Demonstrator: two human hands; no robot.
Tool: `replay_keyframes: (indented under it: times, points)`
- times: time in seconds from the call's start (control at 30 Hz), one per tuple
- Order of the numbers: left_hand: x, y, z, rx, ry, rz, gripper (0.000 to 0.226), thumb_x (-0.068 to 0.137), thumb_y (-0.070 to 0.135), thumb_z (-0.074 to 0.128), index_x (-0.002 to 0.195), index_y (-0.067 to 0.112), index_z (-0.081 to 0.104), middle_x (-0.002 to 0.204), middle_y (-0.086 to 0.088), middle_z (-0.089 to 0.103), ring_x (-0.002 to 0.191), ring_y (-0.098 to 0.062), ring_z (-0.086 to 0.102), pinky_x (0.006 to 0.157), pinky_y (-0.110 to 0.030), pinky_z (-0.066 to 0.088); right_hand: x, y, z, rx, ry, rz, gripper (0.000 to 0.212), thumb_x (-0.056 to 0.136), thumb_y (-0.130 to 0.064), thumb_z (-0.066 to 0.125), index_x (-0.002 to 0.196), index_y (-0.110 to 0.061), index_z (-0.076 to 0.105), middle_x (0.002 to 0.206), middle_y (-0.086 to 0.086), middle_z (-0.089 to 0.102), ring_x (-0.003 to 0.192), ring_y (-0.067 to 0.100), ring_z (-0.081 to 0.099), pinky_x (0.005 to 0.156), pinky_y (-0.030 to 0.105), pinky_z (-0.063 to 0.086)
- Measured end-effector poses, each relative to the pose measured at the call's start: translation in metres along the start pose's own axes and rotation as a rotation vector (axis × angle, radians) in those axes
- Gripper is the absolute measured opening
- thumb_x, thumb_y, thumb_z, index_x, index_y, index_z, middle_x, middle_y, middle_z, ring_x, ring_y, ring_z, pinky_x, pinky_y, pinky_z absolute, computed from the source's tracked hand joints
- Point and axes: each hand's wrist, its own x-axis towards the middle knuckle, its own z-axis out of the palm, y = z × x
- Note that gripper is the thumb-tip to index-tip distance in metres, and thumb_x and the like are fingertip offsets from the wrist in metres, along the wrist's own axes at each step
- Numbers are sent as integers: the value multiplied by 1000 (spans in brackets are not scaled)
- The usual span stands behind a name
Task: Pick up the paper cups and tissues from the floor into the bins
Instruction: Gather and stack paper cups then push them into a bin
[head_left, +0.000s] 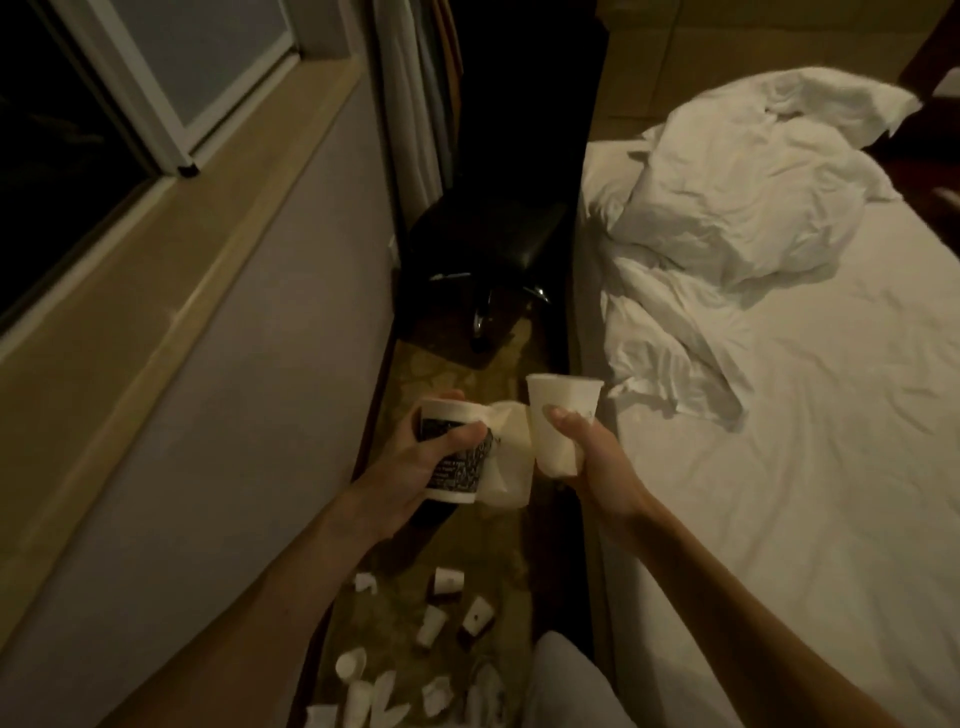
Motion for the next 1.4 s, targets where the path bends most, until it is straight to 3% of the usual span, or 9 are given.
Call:
replay_keyframes:
  times: [0.1, 0.33, 0.53, 0.67, 0.8, 0.97, 1.1, 1.27, 1.4]
  points:
    - [31, 17, -10, 6, 49, 24, 68, 53, 37, 90, 115, 34, 63, 112, -5, 68, 94, -22, 72, 69, -40, 58, 43, -10, -4, -10, -37, 44, 51, 83, -53, 60, 123, -22, 56, 102, -3, 73, 91, 16, 71, 67, 24, 55]
    - [111, 33, -26, -77, 209, 37, 63, 59, 31, 92, 115, 32, 63, 104, -3, 72, 91, -21, 73, 66, -35, 58, 159, -21, -26, -30, -213, 120, 71, 75, -63, 66, 131, -21, 53, 112, 2, 70, 96, 19, 70, 72, 27, 55]
    - [193, 56, -26, -106, 444, 97, 73, 52, 40, 86, 119, 32, 57, 111, -2, 68, 91, -12, 72, 69, -27, 57, 280, -49, -43, -50, -359, 197, 59, 80, -54, 58, 128, -19, 55, 115, 5, 70, 103, 23, 69, 75, 31, 57]
    - [232, 70, -18, -180, 571, 126, 78, 50, 42, 92, 118, 32, 56, 104, 1, 71, 89, -13, 73, 66, -27, 57, 343, -70, -40, -158, -469, 198, 65, 78, -55, 55, 133, -20, 52, 123, 4, 67, 109, 22, 66, 80, 34, 57]
    - [248, 82, -22, -286, 701, 155, 81, 48, 40, 93, 120, 29, 58, 108, -4, 71, 91, -16, 73, 68, -29, 57, 389, -86, -23, -230, -582, 221, 68, 78, -59, 52, 135, -22, 49, 126, 3, 64, 112, 20, 63, 88, 37, 56]
    - [254, 83, -47, -404, 844, 179, 72, 51, 39, 86, 118, 31, 61, 108, -4, 73, 96, -21, 72, 71, -34, 58, 433, -79, 11, -278, -730, 279, 49, 76, -61, 56, 118, -35, 54, 111, -8, 70, 97, 7, 68, 69, 23, 57]
    - [264, 65, -74, -479, 959, 173, 71, 50, 42, 86, 117, 39, 63, 107, 5, 73, 96, -15, 72, 71, -32, 57, 462, -65, 43, -334, -821, 365, 47, 83, -57, 62, 120, -28, 56, 108, -8, 73, 99, 13, 70, 70, 24, 58]
    - [279, 35, -107, -628, 1068, 147, 68, 42, 46, 88, 107, 43, 69, 106, 4, 74, 92, -17, 73, 74, -39, 58, 489, -39, 80, -487, -869, 463, 56, 80, -47, 60, 127, -17, 57, 115, 4, 71, 102, 19, 70, 89, 40, 58]
    - [294, 5, -118, -760, 1127, 138, 70, 36, 49, 92, 102, 40, 70, 105, 1, 75, 90, -18, 73, 65, -35, 58, 506, -16, 98, -578, -899, 542, 56, 77, -47, 61, 123, -15, 58, 114, 6, 71, 97, 18, 71, 75, 29, 59]
